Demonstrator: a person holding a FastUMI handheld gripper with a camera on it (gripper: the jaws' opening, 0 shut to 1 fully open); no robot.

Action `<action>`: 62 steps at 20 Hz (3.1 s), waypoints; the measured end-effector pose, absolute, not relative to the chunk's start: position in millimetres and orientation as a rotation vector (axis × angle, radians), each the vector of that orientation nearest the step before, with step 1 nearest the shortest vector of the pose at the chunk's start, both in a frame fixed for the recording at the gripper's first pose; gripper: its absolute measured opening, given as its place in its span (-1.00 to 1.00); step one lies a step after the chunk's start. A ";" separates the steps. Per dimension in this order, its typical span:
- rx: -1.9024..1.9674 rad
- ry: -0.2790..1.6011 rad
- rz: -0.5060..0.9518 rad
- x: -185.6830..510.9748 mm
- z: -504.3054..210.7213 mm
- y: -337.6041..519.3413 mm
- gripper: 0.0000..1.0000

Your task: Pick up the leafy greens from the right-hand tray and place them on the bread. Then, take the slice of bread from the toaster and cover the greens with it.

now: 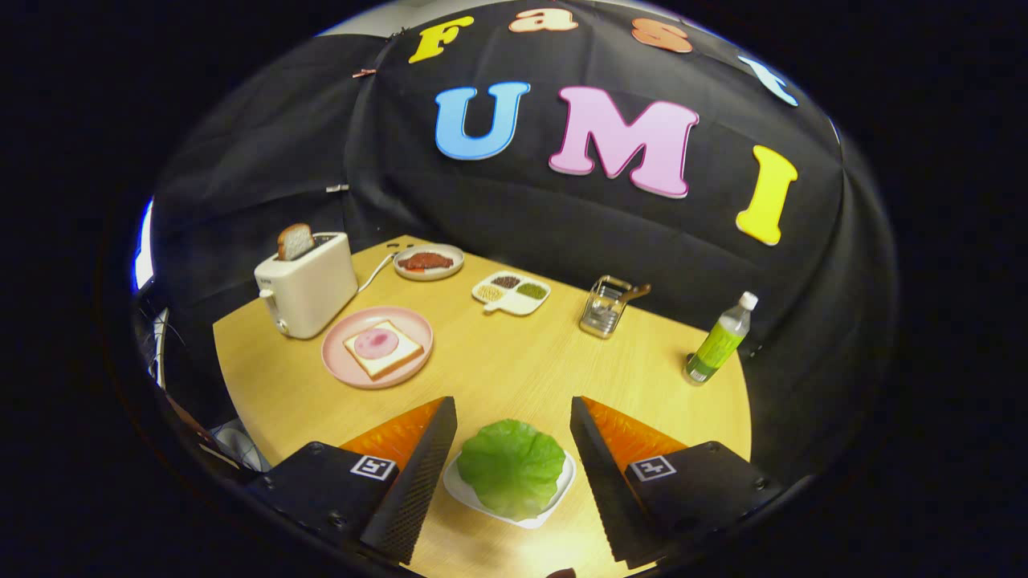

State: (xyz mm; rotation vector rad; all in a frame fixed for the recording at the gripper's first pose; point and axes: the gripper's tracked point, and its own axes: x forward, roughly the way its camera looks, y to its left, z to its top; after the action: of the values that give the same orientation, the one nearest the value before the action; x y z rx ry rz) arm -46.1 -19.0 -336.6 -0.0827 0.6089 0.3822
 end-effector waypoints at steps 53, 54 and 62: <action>-0.017 0.800 0.616 22.4 -325.4 236.3 -0.89; -0.019 0.810 0.616 24.1 -330.1 243.0 -0.89; -0.081 0.869 0.516 46.3 -377.1 252.3 -0.29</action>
State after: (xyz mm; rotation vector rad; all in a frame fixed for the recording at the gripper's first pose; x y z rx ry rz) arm 46.3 252.3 -377.1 -0.0811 0.8687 0.5164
